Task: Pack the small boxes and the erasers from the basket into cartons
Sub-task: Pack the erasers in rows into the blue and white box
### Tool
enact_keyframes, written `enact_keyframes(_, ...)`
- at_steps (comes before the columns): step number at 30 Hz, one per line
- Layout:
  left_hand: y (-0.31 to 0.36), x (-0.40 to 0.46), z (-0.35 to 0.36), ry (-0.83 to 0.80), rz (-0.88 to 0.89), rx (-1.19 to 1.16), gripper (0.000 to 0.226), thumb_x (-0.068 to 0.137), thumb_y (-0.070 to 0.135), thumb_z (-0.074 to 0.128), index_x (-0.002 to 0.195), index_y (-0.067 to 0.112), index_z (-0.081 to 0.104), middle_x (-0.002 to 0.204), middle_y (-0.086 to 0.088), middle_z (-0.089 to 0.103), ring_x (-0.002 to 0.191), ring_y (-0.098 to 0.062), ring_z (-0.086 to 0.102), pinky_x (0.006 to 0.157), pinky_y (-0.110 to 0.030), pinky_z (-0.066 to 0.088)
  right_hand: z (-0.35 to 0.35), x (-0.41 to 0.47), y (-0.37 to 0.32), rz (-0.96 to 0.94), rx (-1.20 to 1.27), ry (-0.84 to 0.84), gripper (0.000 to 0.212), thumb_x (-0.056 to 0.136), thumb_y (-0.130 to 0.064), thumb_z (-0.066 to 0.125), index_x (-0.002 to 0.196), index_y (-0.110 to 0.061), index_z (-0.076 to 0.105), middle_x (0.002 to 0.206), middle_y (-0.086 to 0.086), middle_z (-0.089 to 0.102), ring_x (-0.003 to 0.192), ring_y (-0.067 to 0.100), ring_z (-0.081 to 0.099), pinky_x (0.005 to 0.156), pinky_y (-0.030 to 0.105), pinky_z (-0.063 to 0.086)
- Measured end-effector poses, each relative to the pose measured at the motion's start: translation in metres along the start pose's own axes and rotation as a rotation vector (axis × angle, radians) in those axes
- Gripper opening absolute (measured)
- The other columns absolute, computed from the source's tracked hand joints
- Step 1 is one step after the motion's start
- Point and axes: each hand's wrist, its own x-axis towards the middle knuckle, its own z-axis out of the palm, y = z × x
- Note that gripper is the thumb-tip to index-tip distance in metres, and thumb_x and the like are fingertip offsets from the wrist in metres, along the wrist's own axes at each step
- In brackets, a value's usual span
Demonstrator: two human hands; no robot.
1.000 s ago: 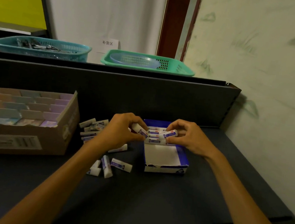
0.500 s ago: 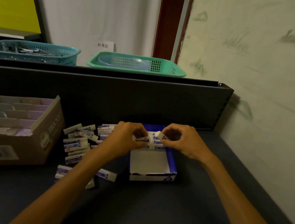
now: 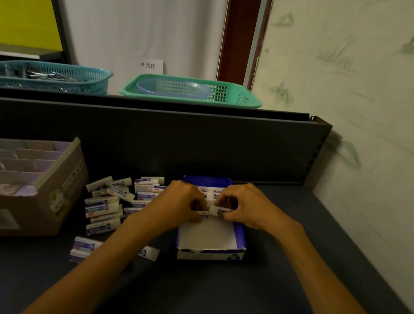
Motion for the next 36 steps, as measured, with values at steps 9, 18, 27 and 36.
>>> enact_keyframes(9,-0.004,-0.002,-0.002,0.009,0.035,0.027,0.029,0.084,0.026,0.066,0.113,0.025,0.064,0.115,0.007,0.059,0.088,0.003,0.045,0.080,-0.016,0.039,0.001,0.000,-0.003,0.000,-0.029,-0.067,0.025,0.084,-0.026,0.070,0.109,-0.027,0.068,0.119,-0.010,0.059,0.108,0.004,0.051,0.097,0.032,0.046)
enact_keyframes(18,-0.003,-0.003,-0.005,-0.010,0.013,0.038,0.026,0.086,0.025,0.063,0.112,0.025,0.063,0.119,0.006,0.059,0.103,-0.005,0.054,0.089,-0.020,0.041,-0.004,-0.002,-0.006,-0.007,-0.041,-0.071,0.019,0.088,-0.026,0.065,0.106,-0.025,0.067,0.119,-0.006,0.060,0.109,0.006,0.053,0.096,0.029,0.045)
enact_keyframes(27,0.002,0.003,-0.006,-0.066,-0.030,0.062,0.027,0.086,0.024,0.064,0.113,0.023,0.063,0.118,0.003,0.059,0.107,-0.010,0.055,0.093,-0.025,0.043,-0.003,0.005,-0.006,0.031,-0.060,-0.085,0.017,0.086,-0.028,0.066,0.103,-0.030,0.067,0.116,-0.009,0.061,0.098,0.002,0.051,0.087,0.026,0.045)
enact_keyframes(36,0.008,-0.011,-0.010,0.041,0.001,0.046,0.028,0.086,0.028,0.063,0.113,0.023,0.061,0.113,0.005,0.060,0.090,-0.003,0.051,0.079,-0.017,0.039,-0.001,0.005,-0.010,0.053,-0.236,-0.054,0.020,0.086,-0.035,0.065,0.106,-0.033,0.065,0.110,-0.011,0.056,0.109,0.012,0.042,0.092,0.035,0.044)
